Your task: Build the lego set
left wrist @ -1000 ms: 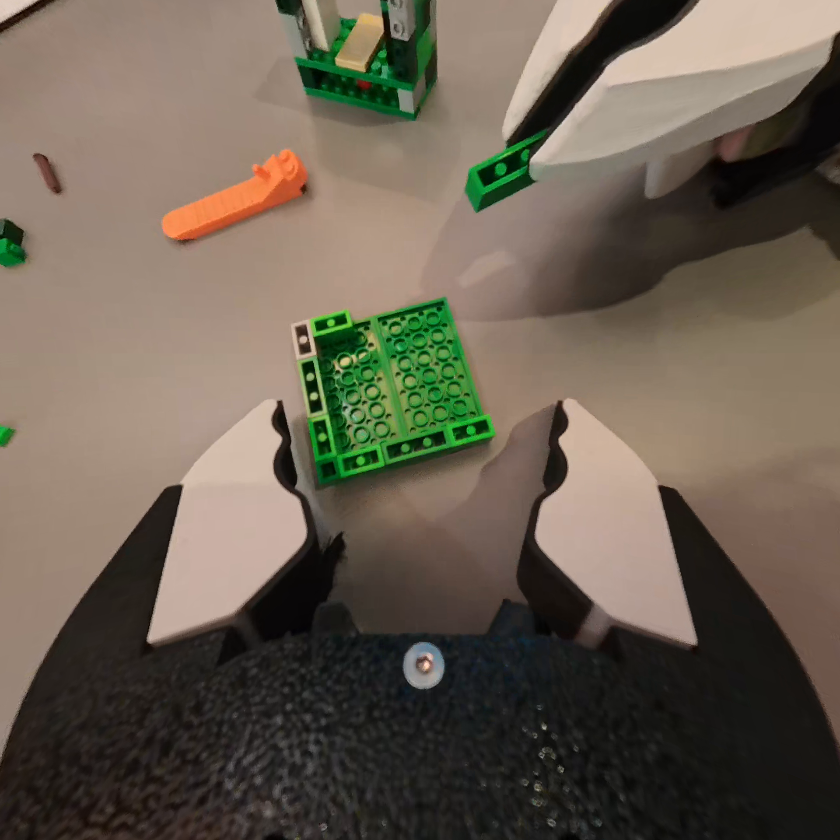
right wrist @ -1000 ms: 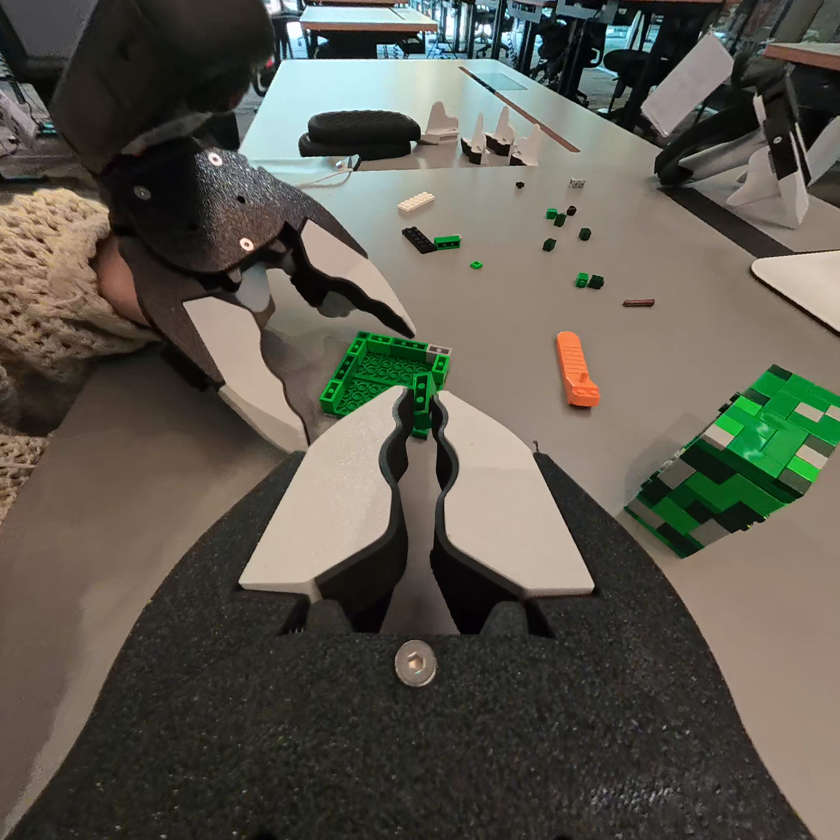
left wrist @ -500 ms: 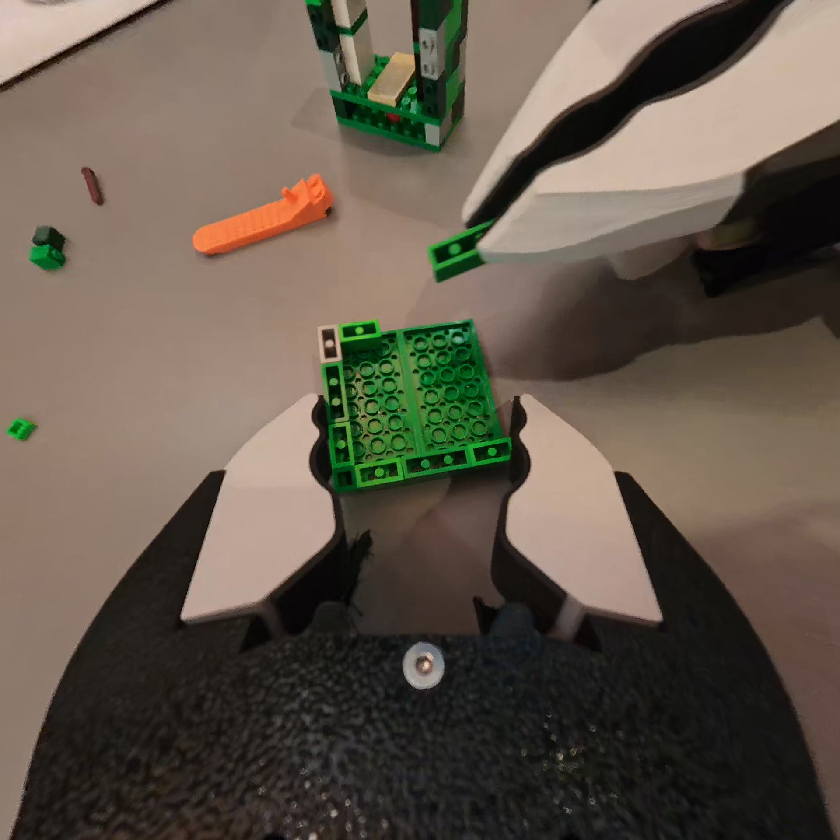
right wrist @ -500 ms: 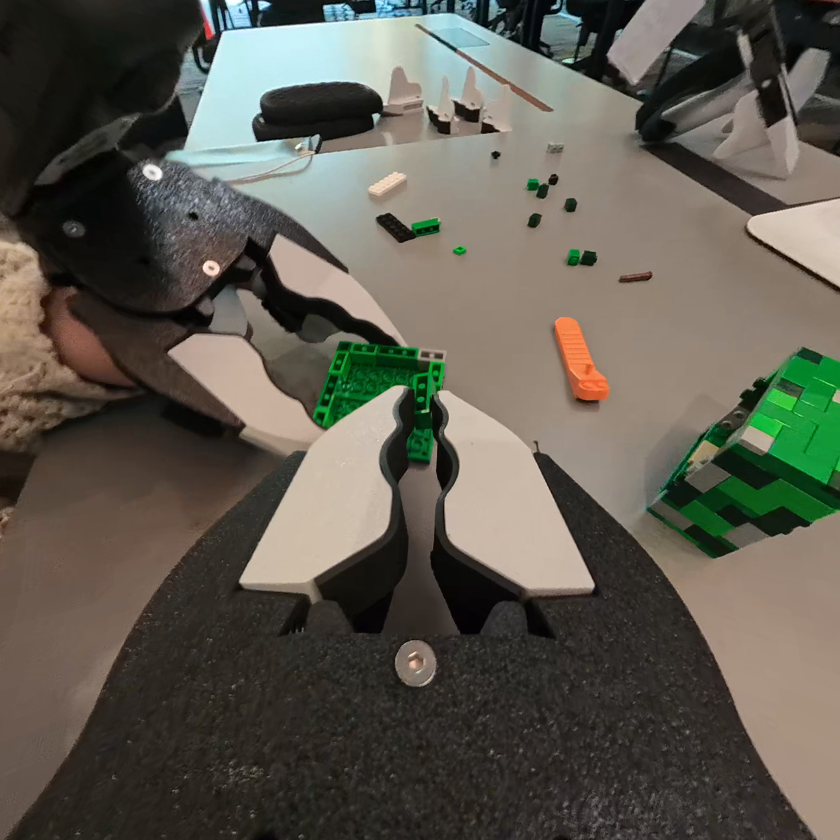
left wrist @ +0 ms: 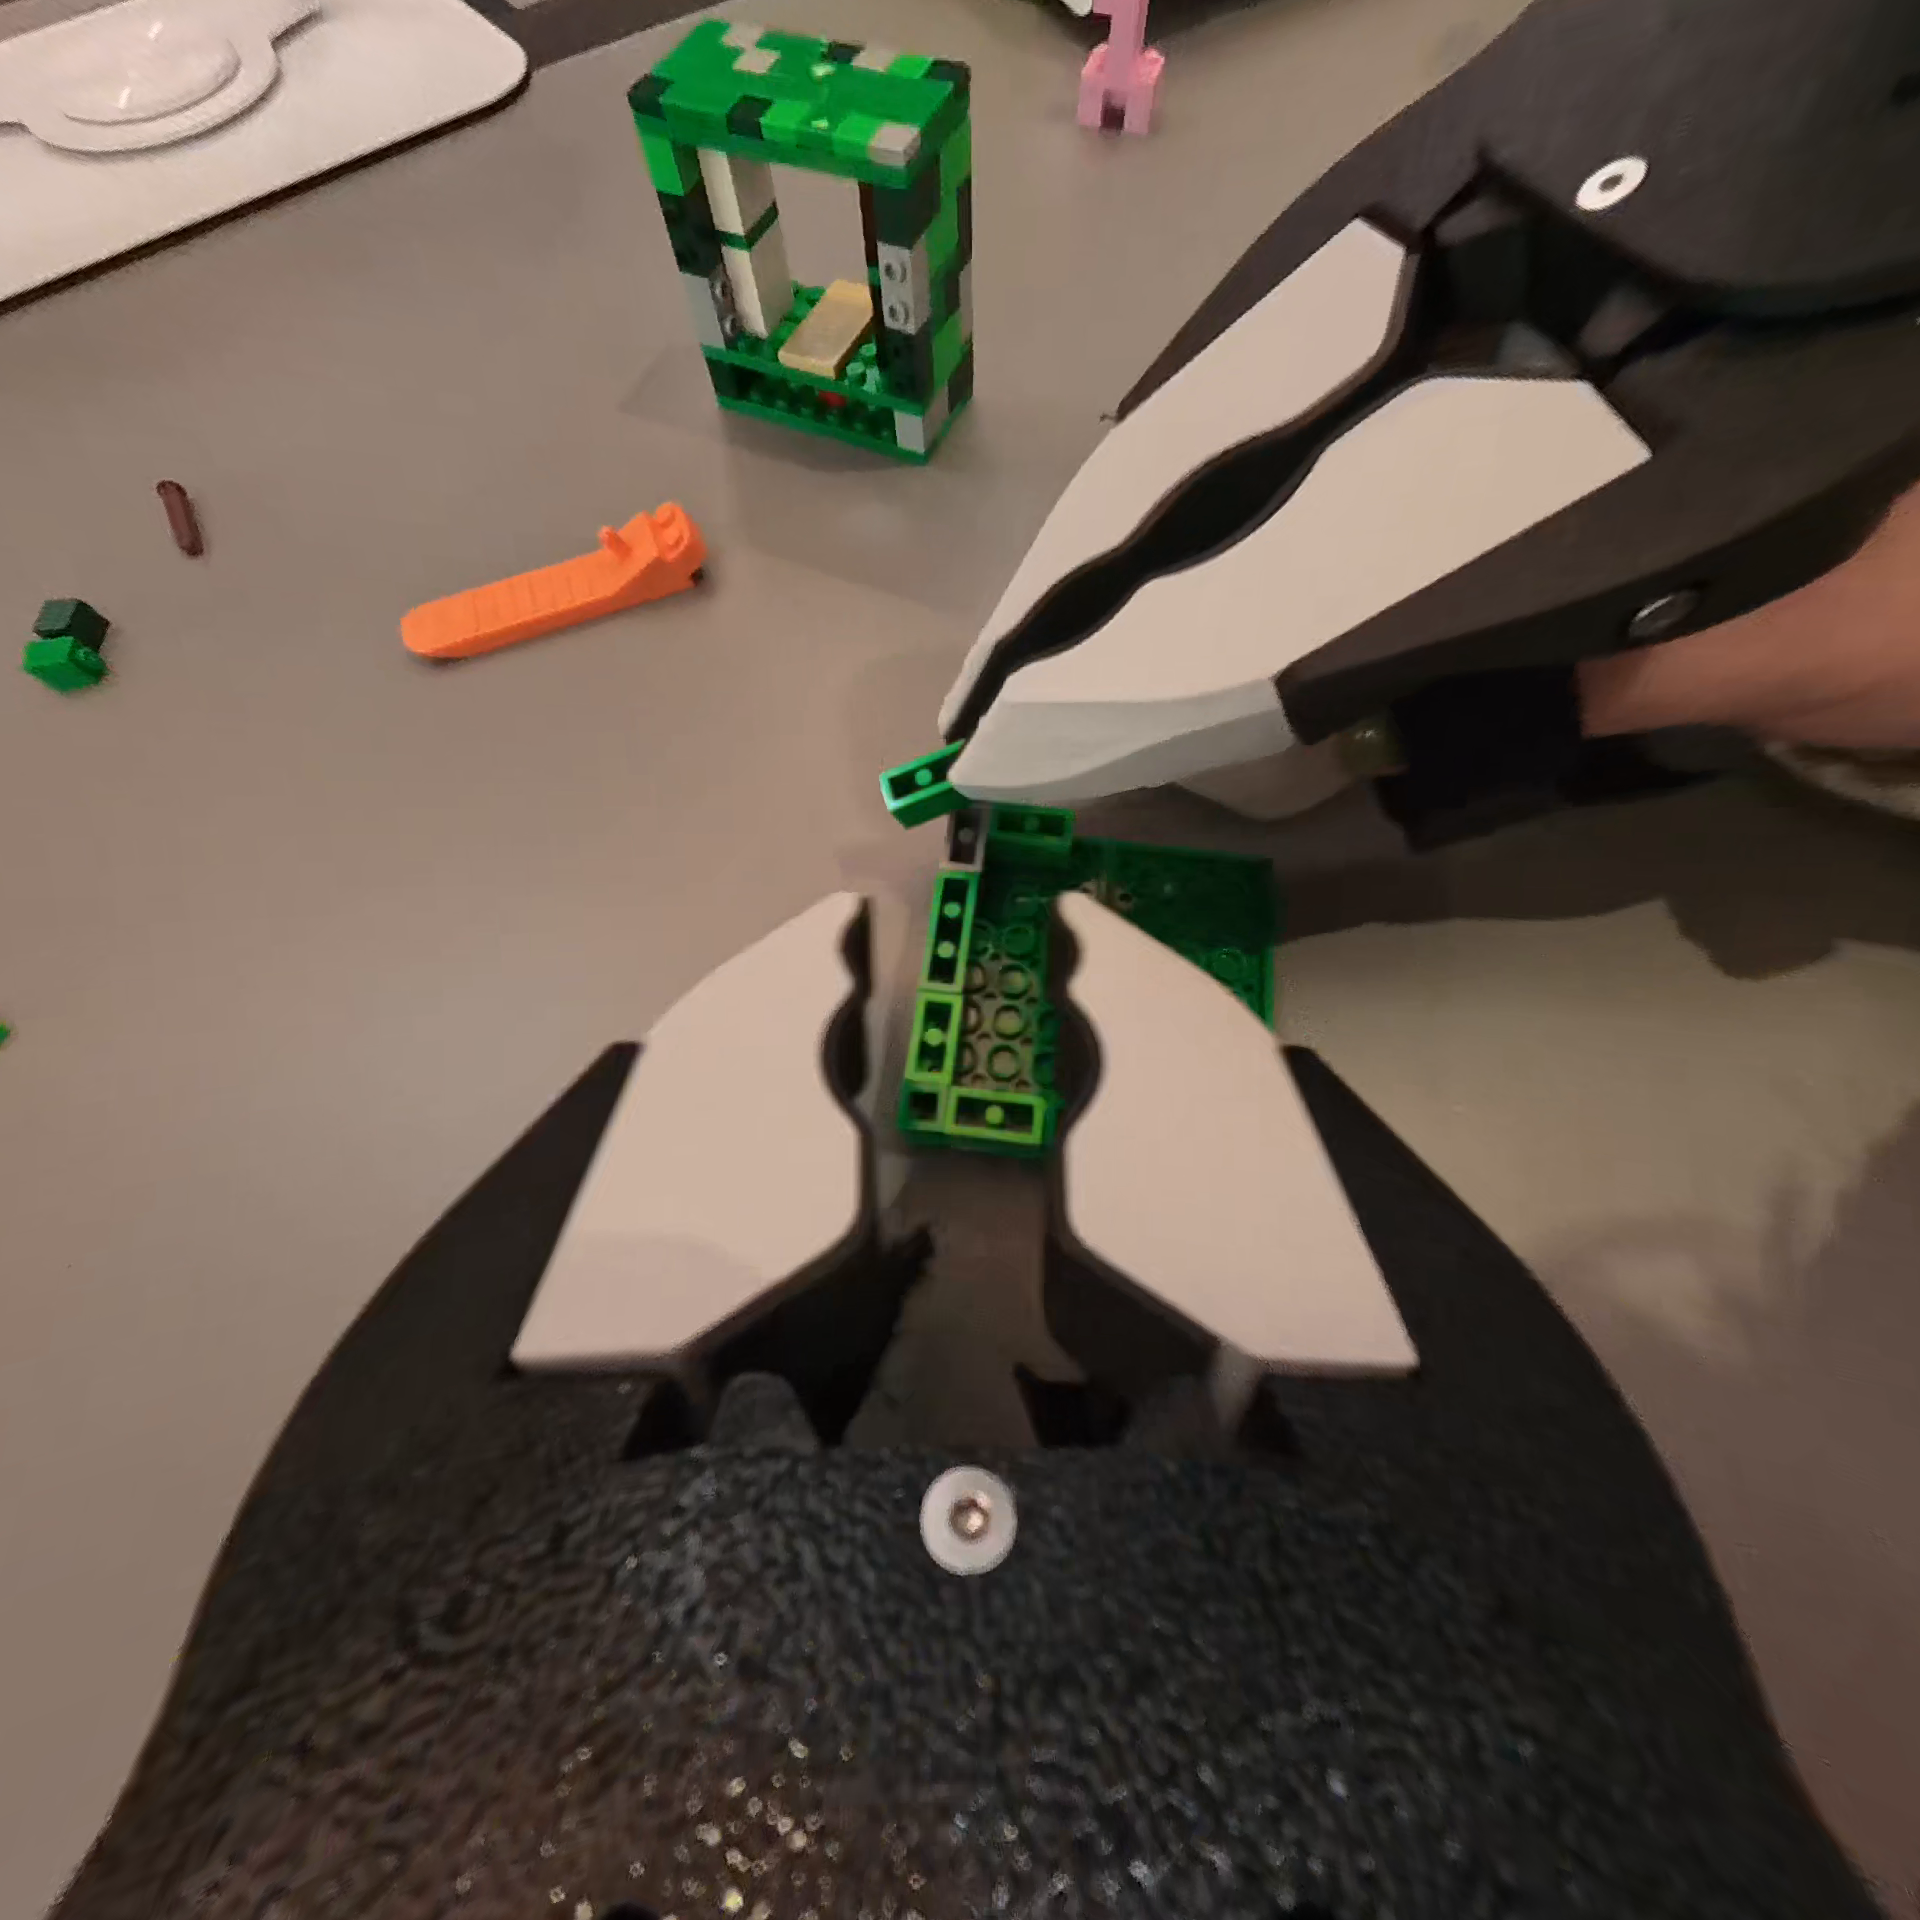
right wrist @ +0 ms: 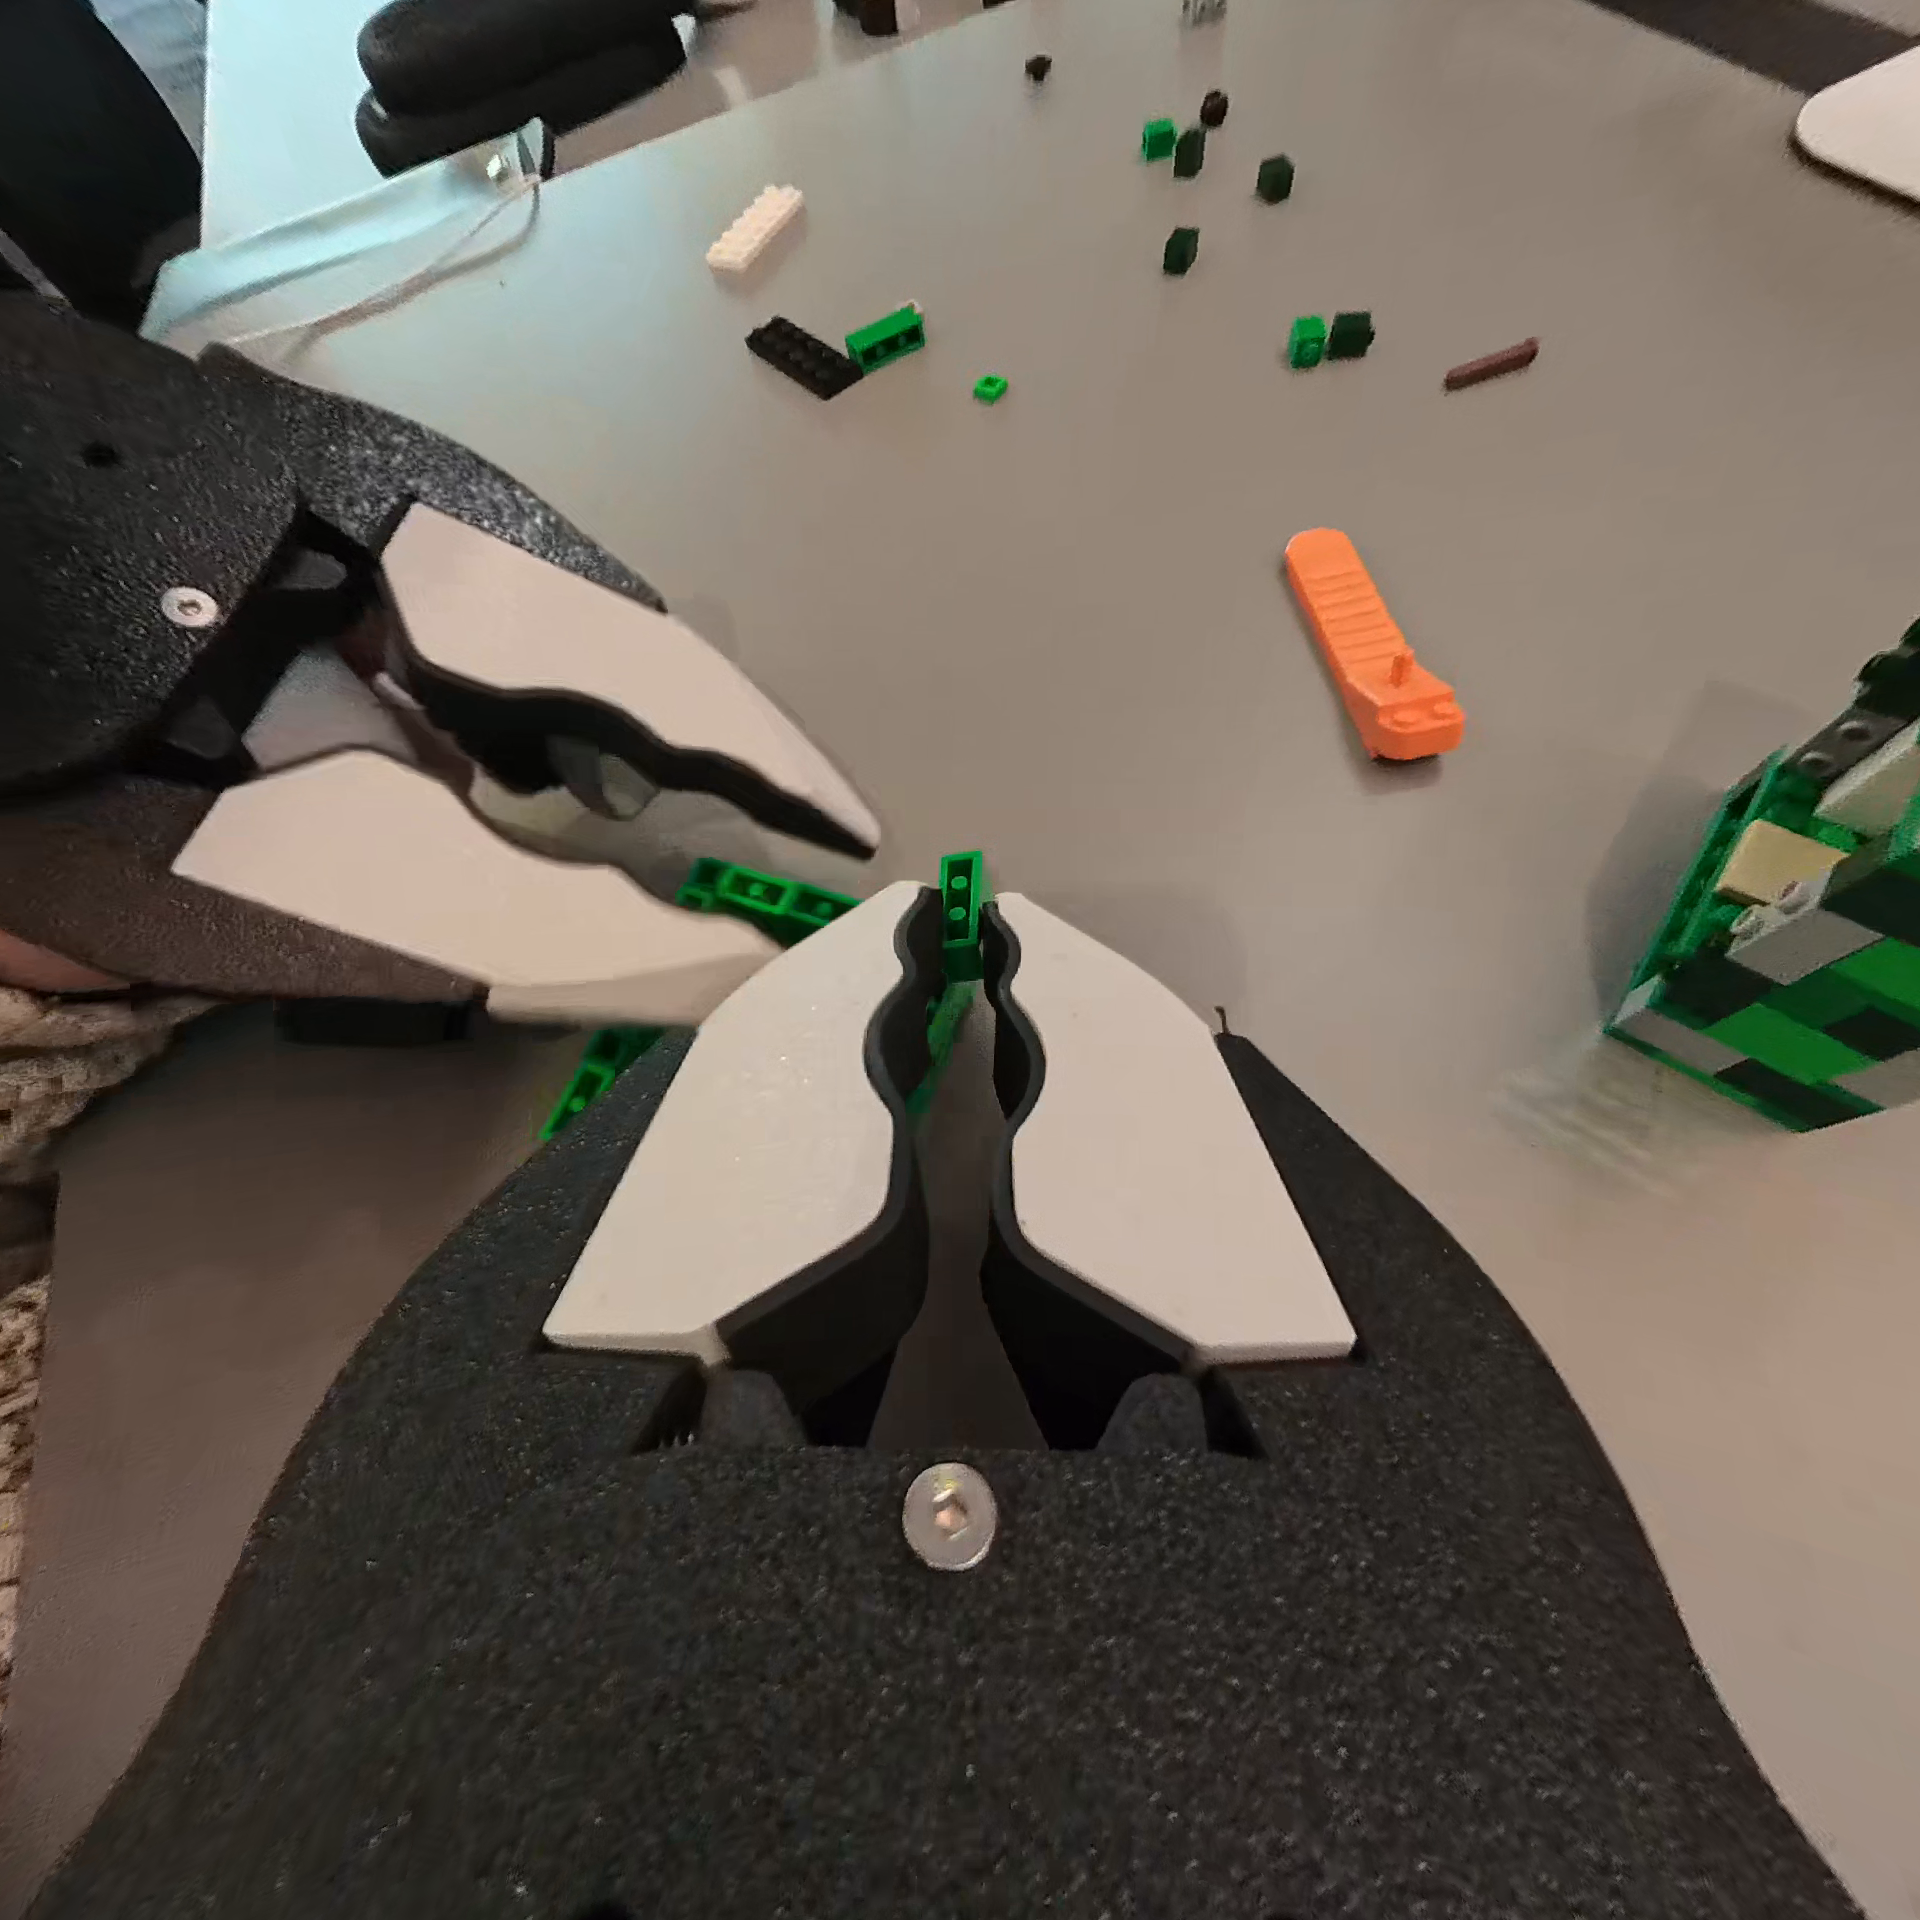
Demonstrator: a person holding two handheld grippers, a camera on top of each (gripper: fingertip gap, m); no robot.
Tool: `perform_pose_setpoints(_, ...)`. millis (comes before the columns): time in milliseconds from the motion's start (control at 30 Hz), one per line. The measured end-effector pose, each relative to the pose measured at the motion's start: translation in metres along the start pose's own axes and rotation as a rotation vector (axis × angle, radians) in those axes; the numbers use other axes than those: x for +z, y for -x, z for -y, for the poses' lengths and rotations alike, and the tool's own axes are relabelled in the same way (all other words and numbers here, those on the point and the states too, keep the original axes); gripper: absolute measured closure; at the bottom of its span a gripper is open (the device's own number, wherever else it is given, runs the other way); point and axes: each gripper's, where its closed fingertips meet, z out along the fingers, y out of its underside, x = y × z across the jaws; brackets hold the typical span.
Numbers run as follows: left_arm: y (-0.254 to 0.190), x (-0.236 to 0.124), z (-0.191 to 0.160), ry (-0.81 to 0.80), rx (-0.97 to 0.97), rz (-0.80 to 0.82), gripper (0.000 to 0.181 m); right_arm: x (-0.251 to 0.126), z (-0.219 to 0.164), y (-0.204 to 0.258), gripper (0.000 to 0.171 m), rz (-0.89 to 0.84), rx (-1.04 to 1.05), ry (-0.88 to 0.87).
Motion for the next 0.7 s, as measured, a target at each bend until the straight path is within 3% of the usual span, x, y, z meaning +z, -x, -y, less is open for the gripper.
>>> perform_pose_setpoints(67,-0.002,0.001,-0.005,0.034,0.006,-0.015,0.119,-0.002,0.000,0.001,0.164,0.006,0.016,-0.007)
perform_pose_setpoints(100,-0.004,0.001,-0.008,0.051,0.018,-0.034,0.114,-0.003,0.000,0.001,0.164,0.007,0.017,-0.008)
perform_pose_setpoints(300,-0.023,-0.015,-0.015,0.060,0.037,-0.188,0.102,-0.018,-0.002,-0.003,0.164,0.005,-0.020,-0.050)
perform_pose_setpoints(467,-0.028,-0.015,-0.032,0.138,0.102,-0.172,0.093,-0.025,-0.004,0.007,0.164,0.121,-0.121,-0.053)
perform_pose_setpoints(700,-0.030,-0.004,-0.026,0.159,0.159,-0.230,0.087,-0.031,-0.014,0.010,0.165,0.222,-0.180,-0.006)
